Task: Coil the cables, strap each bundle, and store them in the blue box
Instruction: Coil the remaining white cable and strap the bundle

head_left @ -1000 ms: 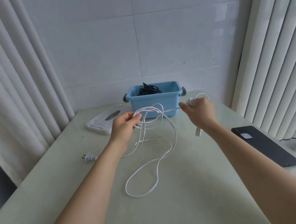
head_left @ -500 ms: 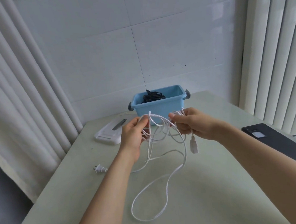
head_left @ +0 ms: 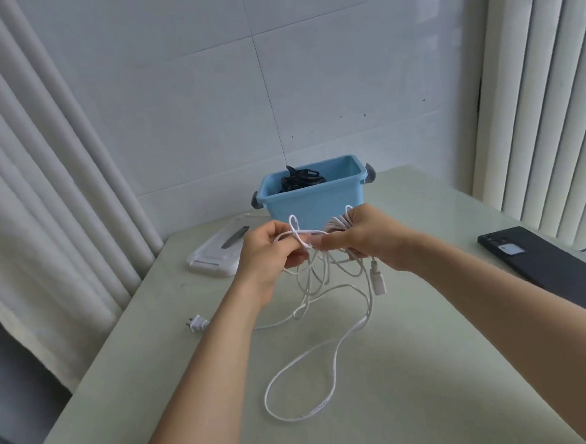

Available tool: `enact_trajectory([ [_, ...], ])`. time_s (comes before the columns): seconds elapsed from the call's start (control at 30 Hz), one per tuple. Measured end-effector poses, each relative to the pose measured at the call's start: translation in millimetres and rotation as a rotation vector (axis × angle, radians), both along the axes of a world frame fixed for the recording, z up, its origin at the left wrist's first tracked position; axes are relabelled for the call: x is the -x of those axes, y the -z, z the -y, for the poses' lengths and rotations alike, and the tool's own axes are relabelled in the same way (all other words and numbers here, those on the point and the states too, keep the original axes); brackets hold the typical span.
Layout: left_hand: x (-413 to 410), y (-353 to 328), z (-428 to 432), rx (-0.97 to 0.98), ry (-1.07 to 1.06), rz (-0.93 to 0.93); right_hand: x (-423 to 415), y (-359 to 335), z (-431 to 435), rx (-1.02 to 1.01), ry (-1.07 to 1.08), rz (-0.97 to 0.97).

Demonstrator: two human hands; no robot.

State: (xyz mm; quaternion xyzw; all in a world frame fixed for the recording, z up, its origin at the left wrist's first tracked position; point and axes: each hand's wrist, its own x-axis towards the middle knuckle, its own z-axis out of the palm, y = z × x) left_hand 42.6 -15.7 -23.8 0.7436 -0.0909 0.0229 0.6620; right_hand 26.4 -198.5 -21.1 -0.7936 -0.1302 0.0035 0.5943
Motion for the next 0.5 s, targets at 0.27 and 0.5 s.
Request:
enact_trajectory([
  [0.27, 2, -11, -11, 0.424, 0.331, -0.207, -8, 9, -1, 0.097, 0.241, 0.036],
  [0.5, -8, -23, -35, 0.924, 0.081, -0.269, -19, 17, 23, 0.14, 0.453, 0.037],
])
